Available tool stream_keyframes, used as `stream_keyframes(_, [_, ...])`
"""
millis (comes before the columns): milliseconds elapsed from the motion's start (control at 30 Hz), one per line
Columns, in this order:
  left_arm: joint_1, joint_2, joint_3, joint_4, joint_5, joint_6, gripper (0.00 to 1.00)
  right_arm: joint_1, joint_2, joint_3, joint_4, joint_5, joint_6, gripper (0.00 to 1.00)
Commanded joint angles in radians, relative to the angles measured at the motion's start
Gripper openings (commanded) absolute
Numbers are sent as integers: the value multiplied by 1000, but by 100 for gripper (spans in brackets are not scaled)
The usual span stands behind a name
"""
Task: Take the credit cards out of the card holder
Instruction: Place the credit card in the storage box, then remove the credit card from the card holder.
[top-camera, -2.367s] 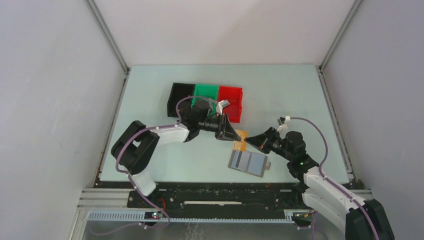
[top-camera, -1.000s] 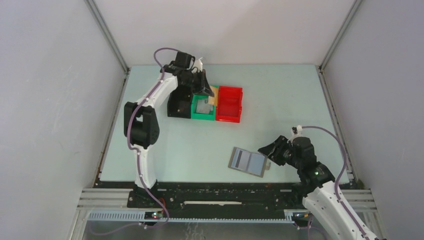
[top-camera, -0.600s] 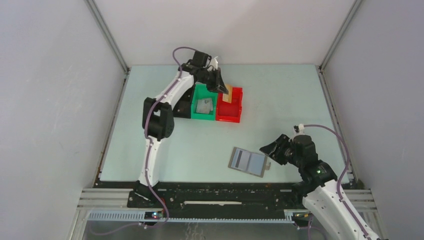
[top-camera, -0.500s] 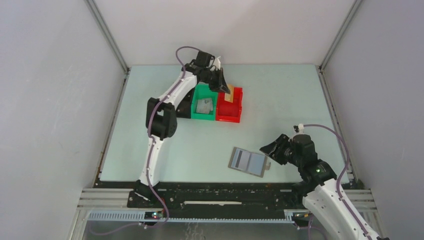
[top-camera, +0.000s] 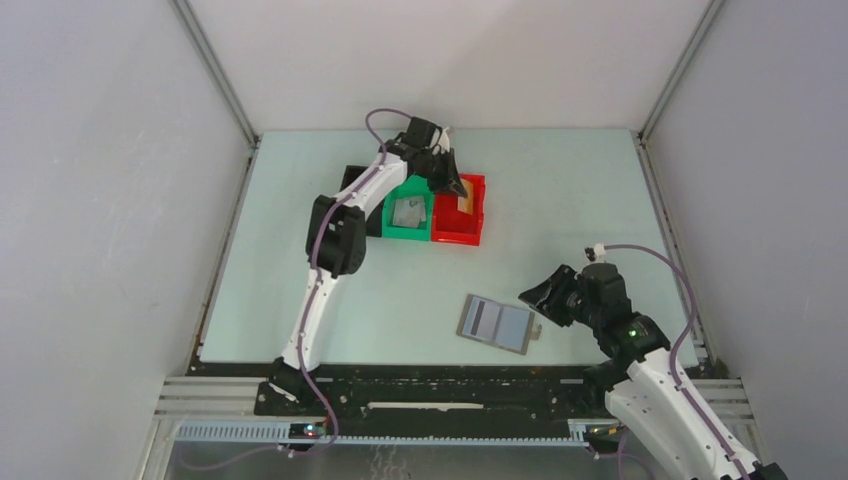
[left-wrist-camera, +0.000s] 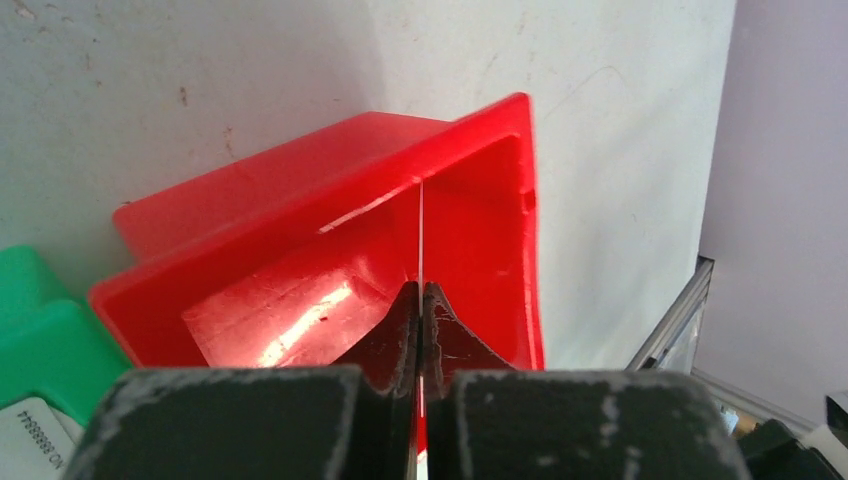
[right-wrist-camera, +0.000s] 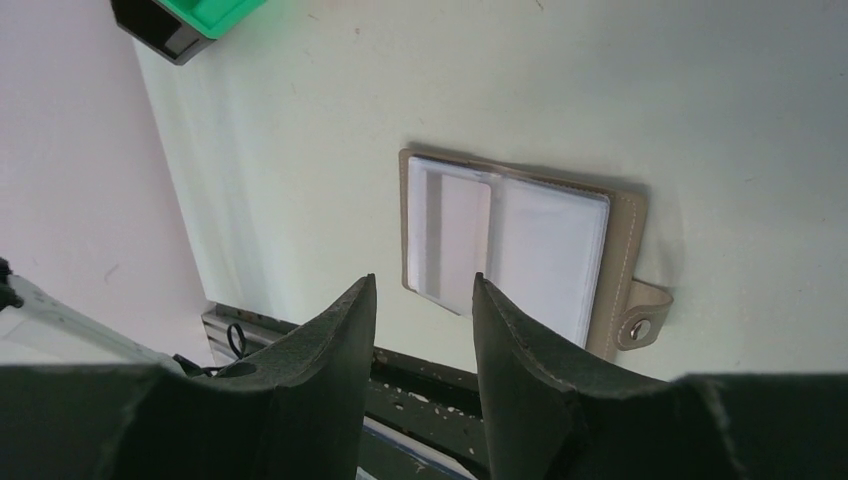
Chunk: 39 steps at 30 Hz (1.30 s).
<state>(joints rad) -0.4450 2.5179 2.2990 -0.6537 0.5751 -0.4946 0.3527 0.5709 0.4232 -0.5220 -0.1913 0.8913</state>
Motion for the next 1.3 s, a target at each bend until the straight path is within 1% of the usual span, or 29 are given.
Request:
stream_keyframes(0, [-7, 8, 28, 31, -25, -14, 1, -7, -24, 43, -5, 28, -5, 49])
stream_keyframes(67, [-8, 8, 26, 19, -47, -8, 7, -7, -25, 43, -4, 31, -2, 49])
stream_keyframes(133, [-8, 4, 31, 10, -63, -3, 23, -8, -21, 44, -1, 29, -1, 49])
stream_keyframes(200, [-8, -7, 34, 1, -75, 5, 32, -7, -15, 49, -1, 28, 3, 49])
stream_keyframes(233, [-8, -13, 34, -4, -79, 9, 34, -7, -13, 52, 0, 27, 2, 49])
stream_keyframes(300, [-8, -30, 37, -17, -89, 20, 36, -8, -10, 57, 1, 27, 0, 49])
stream_keyframes(433, [-9, -104, 34, -56, -111, 40, 36, -8, -5, 66, 3, 30, -2, 49])
stream_keyframes(567, [-19, -239, -6, -103, -164, 88, 36, -7, 1, 68, 13, 32, 4, 48])
stream_keyframes(633, [-23, -319, -54, -111, -191, 101, 36, -6, 6, 67, 18, 33, 6, 48])
stream_keyframes(733, [-35, -449, -165, -109, -224, 119, 36, -6, 14, 66, 35, 32, 12, 48])
stream_keyframes(833, [-59, -582, -334, -68, -243, 120, 36, 0, 30, 66, 51, 32, 28, 48])
stream_keyframes(900, [-73, -666, -465, -21, -238, 88, 36, 25, 45, 66, 61, 61, 47, 47])
stream_keyframes(1000, [-98, -784, -684, 100, -175, -2, 36, 103, 85, 52, 126, 98, 85, 45])
stream_keyframes(1033, [-104, -826, -782, 177, -90, -40, 36, 145, 108, 43, 182, 100, 102, 44])
stream_keyframes(1067, [-115, -860, -846, 225, -45, -78, 36, 164, 130, 34, 207, 106, 118, 43])
stream_keyframes(1133, [-151, -916, -948, 285, -21, -115, 36, 226, 179, 22, 262, 130, 146, 40])
stream_keyframes(1200, [-192, -948, -1030, 332, -5, -134, 36, 254, 241, 5, 315, 141, 173, 39])
stream_keyframes(1267, [-227, -949, -1101, 374, 13, -156, 36, 265, 303, -11, 349, 136, 197, 39])
